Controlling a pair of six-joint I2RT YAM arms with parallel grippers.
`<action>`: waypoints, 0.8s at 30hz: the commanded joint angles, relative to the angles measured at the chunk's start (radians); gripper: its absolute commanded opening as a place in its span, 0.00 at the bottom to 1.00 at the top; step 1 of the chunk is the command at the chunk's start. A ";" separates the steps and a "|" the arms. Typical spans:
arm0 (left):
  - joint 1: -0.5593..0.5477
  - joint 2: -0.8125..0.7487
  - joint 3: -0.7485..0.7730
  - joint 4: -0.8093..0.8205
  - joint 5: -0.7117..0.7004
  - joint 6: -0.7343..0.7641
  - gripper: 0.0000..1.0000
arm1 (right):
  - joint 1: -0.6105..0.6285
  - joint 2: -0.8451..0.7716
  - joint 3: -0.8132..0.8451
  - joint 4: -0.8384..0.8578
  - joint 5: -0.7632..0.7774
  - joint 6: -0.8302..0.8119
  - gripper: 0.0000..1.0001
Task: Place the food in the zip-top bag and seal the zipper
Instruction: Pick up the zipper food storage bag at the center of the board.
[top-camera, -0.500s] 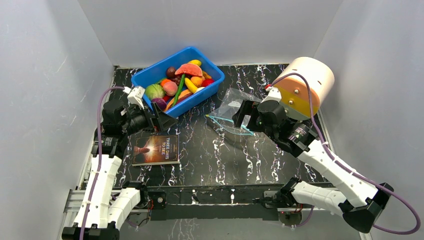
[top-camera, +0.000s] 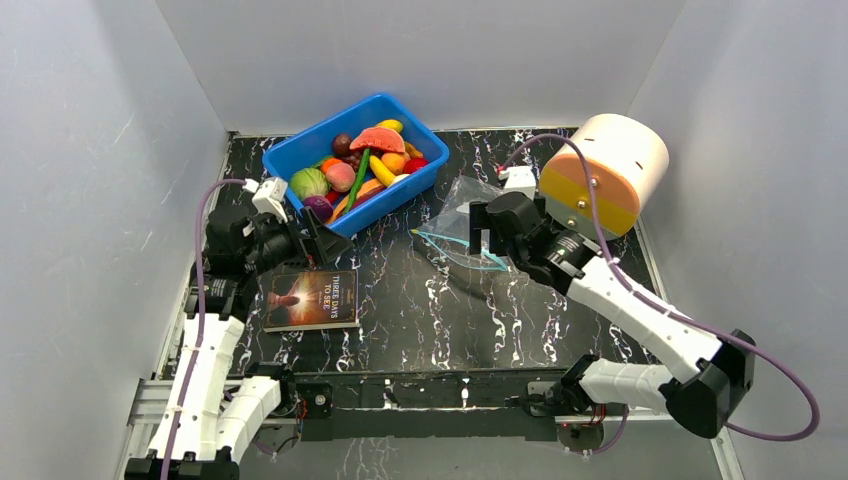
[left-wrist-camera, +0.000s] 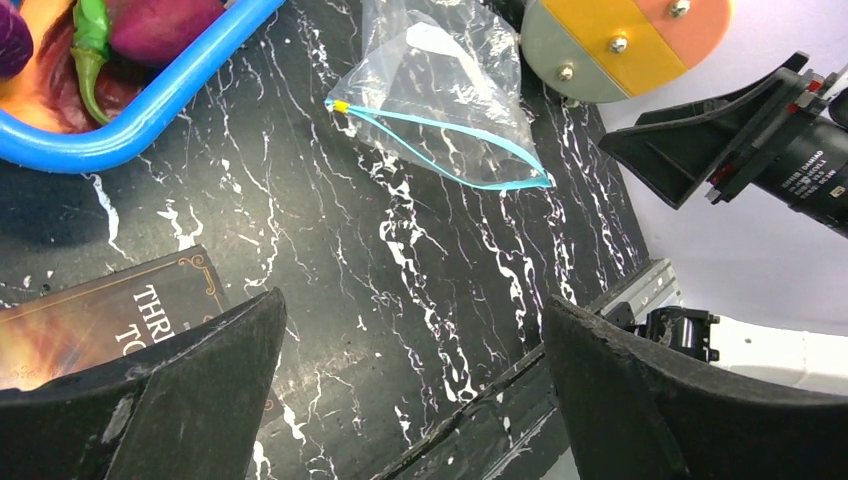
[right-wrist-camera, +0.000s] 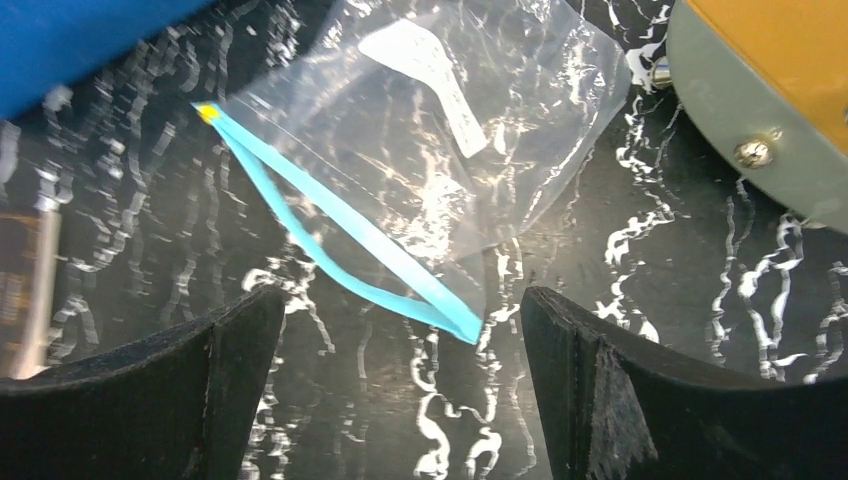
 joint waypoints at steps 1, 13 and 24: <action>0.007 -0.012 -0.037 0.013 -0.020 -0.002 0.98 | -0.006 0.065 0.037 0.047 0.050 -0.178 0.84; 0.007 -0.032 -0.107 0.046 -0.054 0.018 0.98 | -0.004 0.216 -0.008 0.173 -0.076 -0.310 0.48; 0.007 -0.042 -0.090 0.003 -0.098 0.014 0.98 | -0.005 0.312 -0.026 0.234 -0.130 -0.359 0.46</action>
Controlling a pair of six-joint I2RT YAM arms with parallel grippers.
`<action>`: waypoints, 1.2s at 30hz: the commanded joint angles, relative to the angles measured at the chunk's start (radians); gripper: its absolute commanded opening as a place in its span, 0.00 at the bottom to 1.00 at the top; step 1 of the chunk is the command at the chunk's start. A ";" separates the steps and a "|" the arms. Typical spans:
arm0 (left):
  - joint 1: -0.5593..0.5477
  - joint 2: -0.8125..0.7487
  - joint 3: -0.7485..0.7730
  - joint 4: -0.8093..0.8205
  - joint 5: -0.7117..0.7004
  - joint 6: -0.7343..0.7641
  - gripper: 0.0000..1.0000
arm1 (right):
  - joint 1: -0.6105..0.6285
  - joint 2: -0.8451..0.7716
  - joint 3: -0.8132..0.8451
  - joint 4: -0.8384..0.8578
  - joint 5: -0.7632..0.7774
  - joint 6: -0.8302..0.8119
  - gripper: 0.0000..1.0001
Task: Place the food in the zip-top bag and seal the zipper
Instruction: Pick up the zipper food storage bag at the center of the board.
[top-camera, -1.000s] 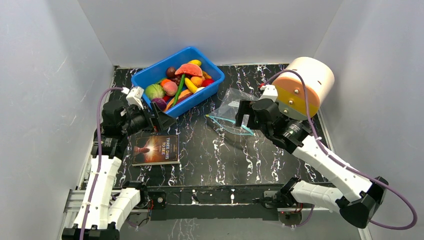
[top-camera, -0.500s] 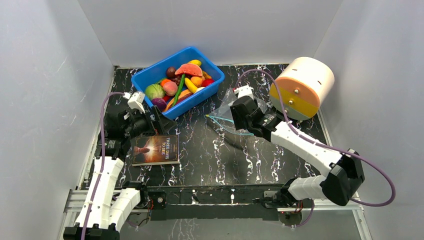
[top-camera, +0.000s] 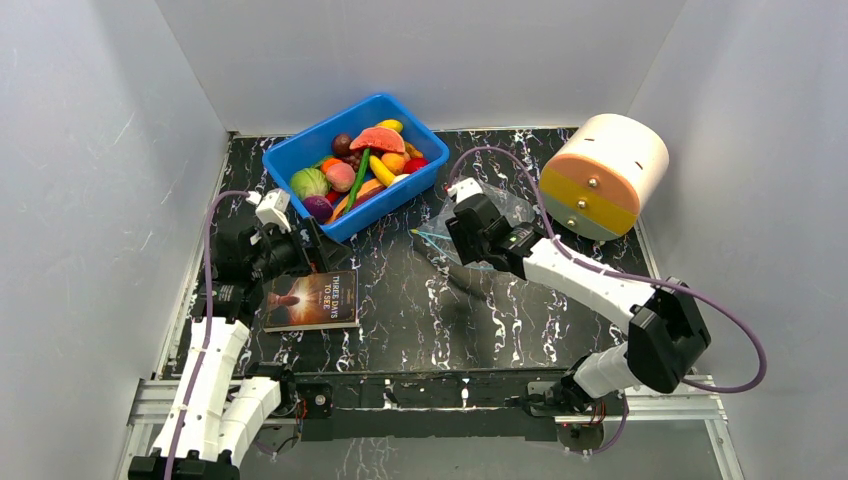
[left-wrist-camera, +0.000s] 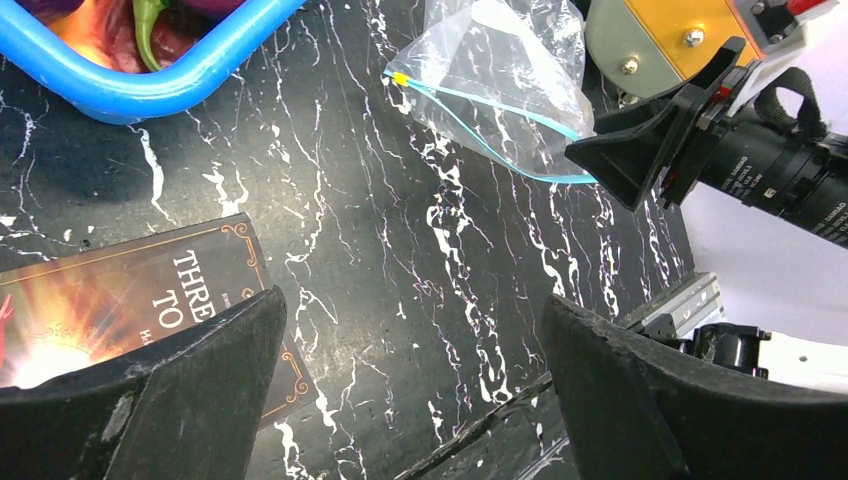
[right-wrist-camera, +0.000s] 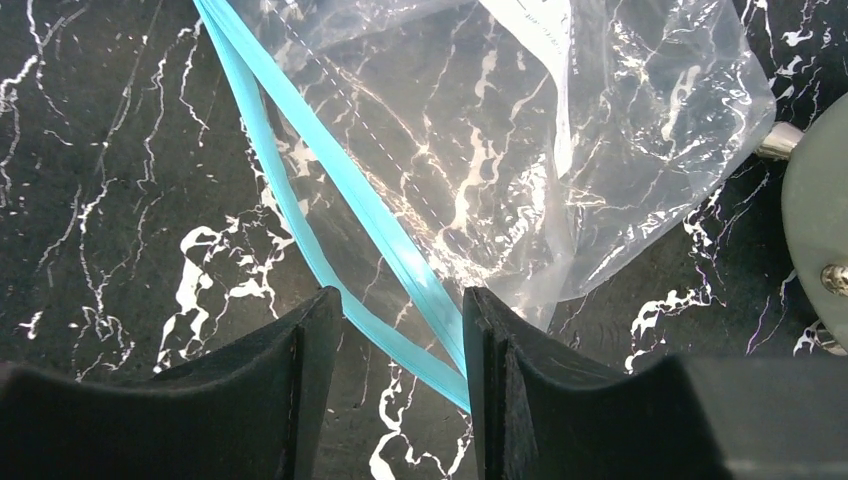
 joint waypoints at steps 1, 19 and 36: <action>0.006 -0.015 0.033 -0.031 -0.022 0.002 0.98 | -0.005 0.038 -0.001 0.079 0.003 -0.045 0.45; 0.006 0.012 0.046 -0.181 -0.213 -0.090 0.98 | -0.004 0.069 0.052 0.049 0.065 -0.020 0.00; 0.006 0.040 0.026 -0.122 -0.096 -0.127 0.98 | -0.004 -0.126 0.038 0.094 -0.331 0.315 0.00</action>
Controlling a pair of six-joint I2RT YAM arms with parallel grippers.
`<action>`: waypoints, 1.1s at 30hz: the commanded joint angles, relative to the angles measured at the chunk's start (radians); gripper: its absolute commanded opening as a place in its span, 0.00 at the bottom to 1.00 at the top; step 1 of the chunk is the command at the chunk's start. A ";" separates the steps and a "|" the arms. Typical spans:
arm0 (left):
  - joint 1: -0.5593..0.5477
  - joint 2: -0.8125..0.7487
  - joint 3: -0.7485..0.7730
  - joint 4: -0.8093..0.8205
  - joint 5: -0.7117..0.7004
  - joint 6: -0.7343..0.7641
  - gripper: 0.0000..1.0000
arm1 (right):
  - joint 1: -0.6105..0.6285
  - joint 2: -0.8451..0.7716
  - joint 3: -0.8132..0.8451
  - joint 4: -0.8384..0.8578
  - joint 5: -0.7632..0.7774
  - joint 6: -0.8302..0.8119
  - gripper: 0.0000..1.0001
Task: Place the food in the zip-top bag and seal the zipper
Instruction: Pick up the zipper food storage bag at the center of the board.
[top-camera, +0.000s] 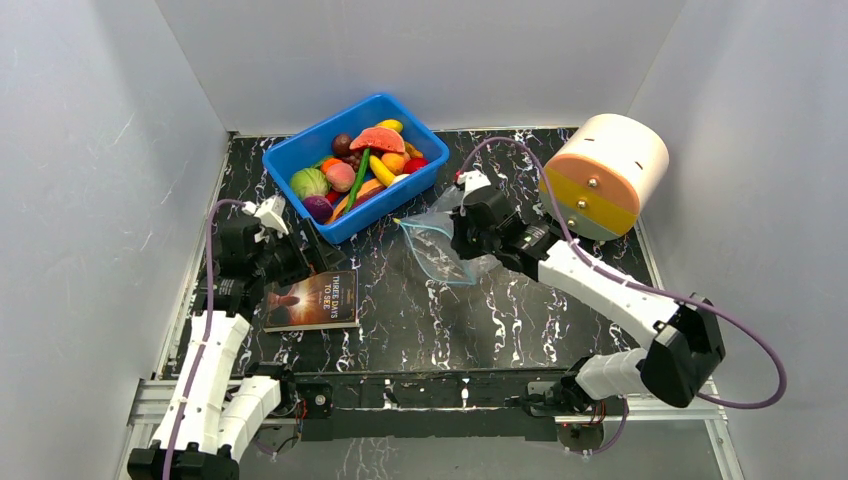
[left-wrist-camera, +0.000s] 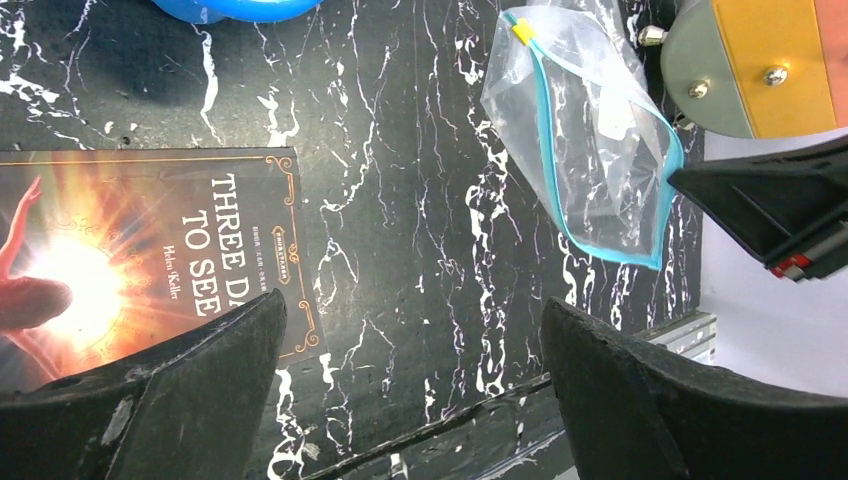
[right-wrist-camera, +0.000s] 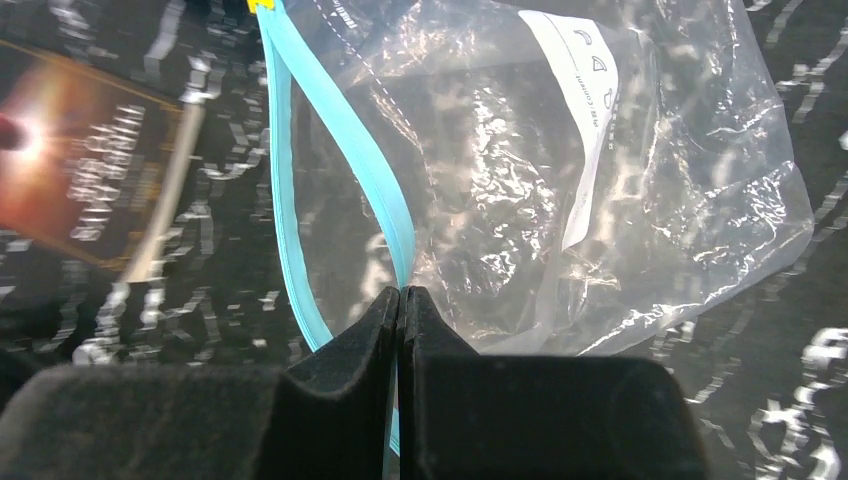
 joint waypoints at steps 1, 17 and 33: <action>0.007 0.020 -0.009 0.047 0.046 -0.059 0.98 | -0.004 -0.076 -0.006 0.107 -0.158 0.158 0.00; -0.072 0.095 -0.177 0.556 0.341 -0.385 0.89 | -0.005 -0.175 -0.175 0.365 -0.295 0.528 0.00; -0.281 0.186 -0.209 0.640 0.087 -0.388 0.77 | -0.003 -0.253 -0.226 0.430 -0.349 0.629 0.00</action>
